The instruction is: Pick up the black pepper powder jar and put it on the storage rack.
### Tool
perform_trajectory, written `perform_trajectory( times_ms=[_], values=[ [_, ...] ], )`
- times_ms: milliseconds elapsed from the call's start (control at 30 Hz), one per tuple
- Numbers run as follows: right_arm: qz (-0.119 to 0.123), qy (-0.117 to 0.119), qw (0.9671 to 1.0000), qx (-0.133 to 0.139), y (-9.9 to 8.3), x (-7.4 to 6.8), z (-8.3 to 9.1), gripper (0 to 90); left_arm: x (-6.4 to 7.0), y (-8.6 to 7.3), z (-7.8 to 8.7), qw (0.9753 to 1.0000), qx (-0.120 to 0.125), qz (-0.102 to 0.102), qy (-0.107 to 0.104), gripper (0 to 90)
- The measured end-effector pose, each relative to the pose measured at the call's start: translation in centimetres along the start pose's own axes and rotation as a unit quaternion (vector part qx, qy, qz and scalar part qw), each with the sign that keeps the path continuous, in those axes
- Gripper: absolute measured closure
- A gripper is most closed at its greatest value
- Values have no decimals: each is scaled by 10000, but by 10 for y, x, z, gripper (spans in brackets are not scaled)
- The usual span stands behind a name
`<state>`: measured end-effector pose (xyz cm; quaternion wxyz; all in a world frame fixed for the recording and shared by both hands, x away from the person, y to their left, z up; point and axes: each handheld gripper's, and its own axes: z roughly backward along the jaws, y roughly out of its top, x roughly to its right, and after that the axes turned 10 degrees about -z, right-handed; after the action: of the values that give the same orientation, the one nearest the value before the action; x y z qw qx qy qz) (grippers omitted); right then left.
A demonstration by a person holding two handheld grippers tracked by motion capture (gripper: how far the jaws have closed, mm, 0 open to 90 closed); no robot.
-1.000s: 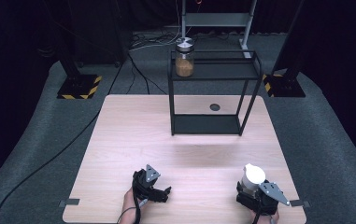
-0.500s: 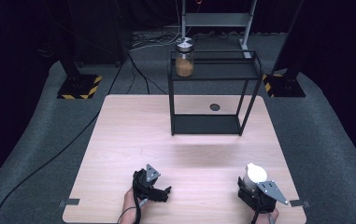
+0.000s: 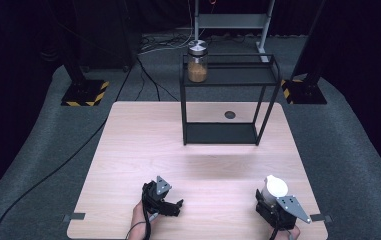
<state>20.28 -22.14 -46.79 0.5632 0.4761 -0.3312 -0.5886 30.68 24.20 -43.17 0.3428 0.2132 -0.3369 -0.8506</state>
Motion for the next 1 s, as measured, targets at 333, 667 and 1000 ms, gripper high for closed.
perform_trajectory(
  times_ms=[333, 667, 1000],
  values=[
    [-102, 357, 9993, 82, 25, 11, 10, 297, 0, 0, 0, 10000, 0, -2, 0, 2],
    [41, 640, 9976, 254, 59, 13, 14, 297, 0, 0, 0, 10000, 1, -7, -1, 3],
    [228, 822, 9957, 364, 91, 12, 11, 297, 0, 0, 0, 10000, 4, -23, -15, 4]
  ],
)
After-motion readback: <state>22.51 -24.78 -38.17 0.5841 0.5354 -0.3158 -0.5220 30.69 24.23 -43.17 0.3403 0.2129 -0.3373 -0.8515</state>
